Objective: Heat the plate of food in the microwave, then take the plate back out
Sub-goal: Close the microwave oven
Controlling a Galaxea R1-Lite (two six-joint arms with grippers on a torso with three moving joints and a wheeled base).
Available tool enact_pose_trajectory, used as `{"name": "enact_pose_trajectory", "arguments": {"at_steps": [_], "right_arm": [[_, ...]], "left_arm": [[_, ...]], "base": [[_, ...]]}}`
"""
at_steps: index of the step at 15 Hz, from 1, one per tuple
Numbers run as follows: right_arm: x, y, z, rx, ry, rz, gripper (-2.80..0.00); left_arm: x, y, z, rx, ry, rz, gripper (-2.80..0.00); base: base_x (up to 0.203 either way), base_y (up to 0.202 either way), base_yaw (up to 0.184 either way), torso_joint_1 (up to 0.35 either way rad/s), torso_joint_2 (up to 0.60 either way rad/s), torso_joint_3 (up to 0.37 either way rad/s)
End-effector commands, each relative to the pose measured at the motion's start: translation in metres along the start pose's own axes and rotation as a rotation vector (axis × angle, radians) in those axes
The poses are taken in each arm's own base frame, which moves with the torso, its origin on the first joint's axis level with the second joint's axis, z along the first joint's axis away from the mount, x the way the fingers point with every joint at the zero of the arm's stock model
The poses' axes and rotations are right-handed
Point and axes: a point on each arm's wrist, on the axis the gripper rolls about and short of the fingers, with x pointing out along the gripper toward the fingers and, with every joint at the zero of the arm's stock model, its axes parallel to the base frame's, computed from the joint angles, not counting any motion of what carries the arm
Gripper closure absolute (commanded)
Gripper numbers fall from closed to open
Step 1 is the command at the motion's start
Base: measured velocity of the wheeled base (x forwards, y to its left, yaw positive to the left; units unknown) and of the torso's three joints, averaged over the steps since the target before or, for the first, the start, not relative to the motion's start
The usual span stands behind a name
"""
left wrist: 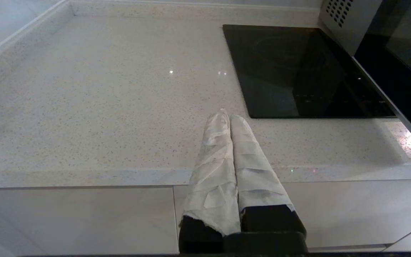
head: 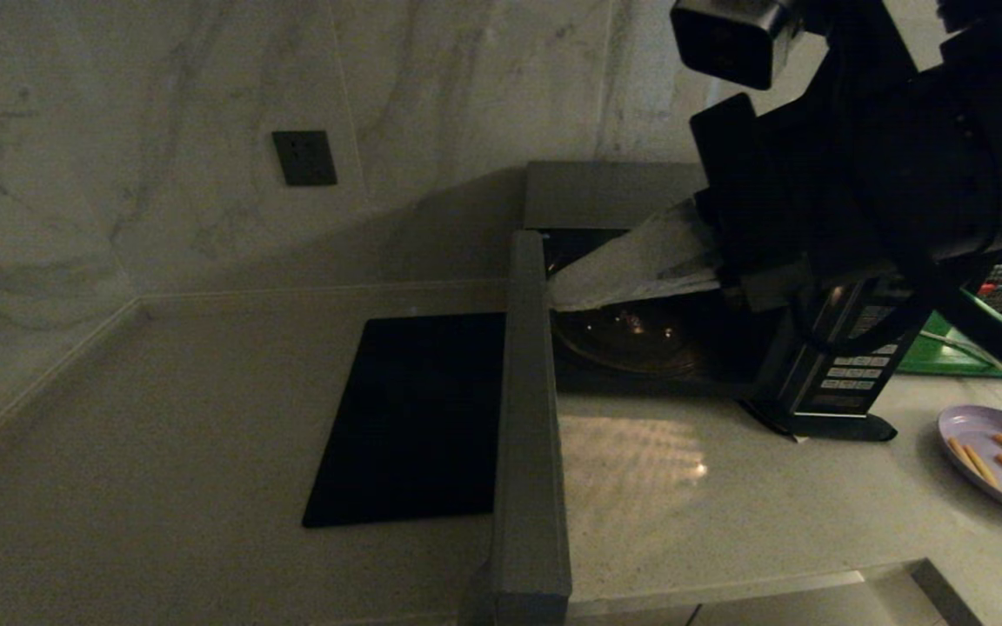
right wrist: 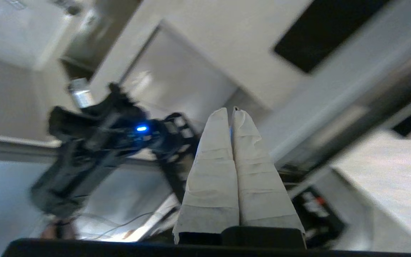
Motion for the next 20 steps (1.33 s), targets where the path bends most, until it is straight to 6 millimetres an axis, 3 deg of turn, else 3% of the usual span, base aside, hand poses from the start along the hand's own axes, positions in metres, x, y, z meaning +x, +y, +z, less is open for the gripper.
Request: {"name": "enact_pose_trajectory", "arguments": {"at_steps": [1, 4, 9, 14, 20], "right_arm": [[0.026, 0.005, -0.007, 0.015, 0.056, -0.002, 0.0], [0.052, 0.012, -0.017, -0.002, 0.092, -0.062, 0.0], [0.073, 0.022, -0.029, -0.03, 0.127, -0.107, 0.0], [0.078, 0.02, -0.037, -0.031, 0.157, -0.205, 0.0], [0.061, 0.018, -0.037, 0.005, 0.083, -0.391, 0.0]], "left_arm": [[0.0, 0.0, 0.0, -0.001, 0.001, 0.001, 0.0], [0.0, 0.0, 0.0, -0.001, 0.001, 0.001, 0.0], [0.0, 0.0, 0.0, -0.001, 0.001, 0.001, 0.0], [0.0, 0.0, 0.0, -0.001, 0.001, 0.001, 0.0], [0.0, 0.0, 0.0, -0.001, 0.0, 0.001, 0.0]], "base": [[0.0, 0.0, 0.0, 0.0, 0.0, 0.0], [0.0, 0.0, 0.0, 0.0, 0.0, 0.0], [0.0, 0.0, 0.0, 0.0, 0.0, 0.0], [0.0, 0.0, 0.0, 0.0, 0.0, 0.0], [0.0, 0.0, 0.0, 0.0, 0.0, 0.0]]}}
